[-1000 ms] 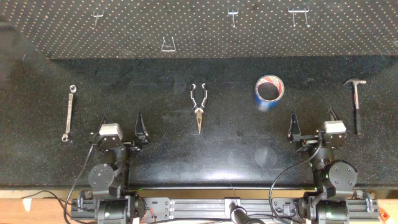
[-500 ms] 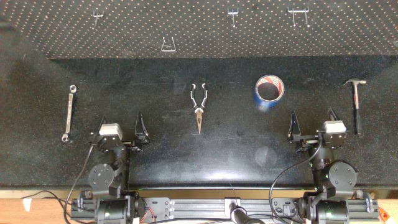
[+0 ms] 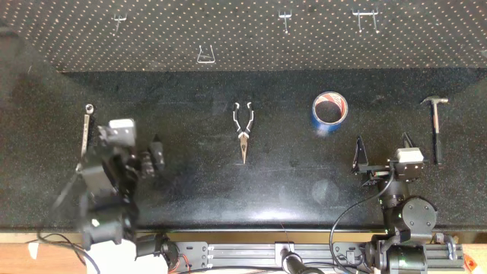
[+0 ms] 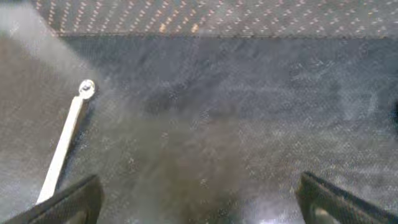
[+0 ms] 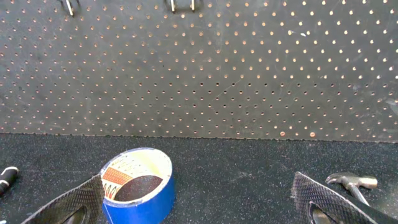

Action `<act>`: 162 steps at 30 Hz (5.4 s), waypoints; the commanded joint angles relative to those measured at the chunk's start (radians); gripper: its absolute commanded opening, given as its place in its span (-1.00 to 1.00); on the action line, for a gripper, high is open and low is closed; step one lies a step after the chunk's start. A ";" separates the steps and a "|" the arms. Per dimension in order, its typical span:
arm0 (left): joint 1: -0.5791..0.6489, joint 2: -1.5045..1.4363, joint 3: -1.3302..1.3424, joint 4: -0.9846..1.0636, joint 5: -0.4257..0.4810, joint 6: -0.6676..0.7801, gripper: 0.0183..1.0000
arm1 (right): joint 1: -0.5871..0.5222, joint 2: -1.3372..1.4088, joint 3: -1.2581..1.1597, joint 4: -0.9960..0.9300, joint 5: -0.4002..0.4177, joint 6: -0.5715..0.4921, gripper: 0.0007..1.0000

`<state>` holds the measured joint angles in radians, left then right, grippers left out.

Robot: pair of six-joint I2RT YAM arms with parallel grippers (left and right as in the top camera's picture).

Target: Place Tools Onto Pegboard

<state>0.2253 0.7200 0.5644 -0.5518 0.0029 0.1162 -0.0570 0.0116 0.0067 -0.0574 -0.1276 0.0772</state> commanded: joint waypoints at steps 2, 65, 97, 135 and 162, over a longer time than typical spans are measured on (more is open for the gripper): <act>0.140 0.215 0.296 -0.305 -0.105 0.024 1.00 | -0.001 -0.011 -0.003 -0.006 0.012 0.015 0.97; 0.439 1.316 0.882 -0.279 0.063 0.437 1.00 | -0.001 -0.011 -0.003 -0.006 0.012 0.015 0.97; 0.435 1.336 0.882 -0.258 0.111 0.359 -0.28 | -0.001 -0.011 -0.003 -0.006 0.012 0.016 0.97; 0.435 0.981 0.881 -0.475 0.106 0.333 -0.98 | -0.001 -0.011 -0.003 -0.006 0.012 0.016 0.97; -0.114 0.568 0.296 0.422 -0.104 -0.039 -0.98 | -0.001 -0.011 -0.003 -0.006 0.012 0.016 0.97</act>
<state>0.1310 1.3430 0.8570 -0.1822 -0.0082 0.2131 -0.0570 0.0109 0.0067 -0.0574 -0.1246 0.0772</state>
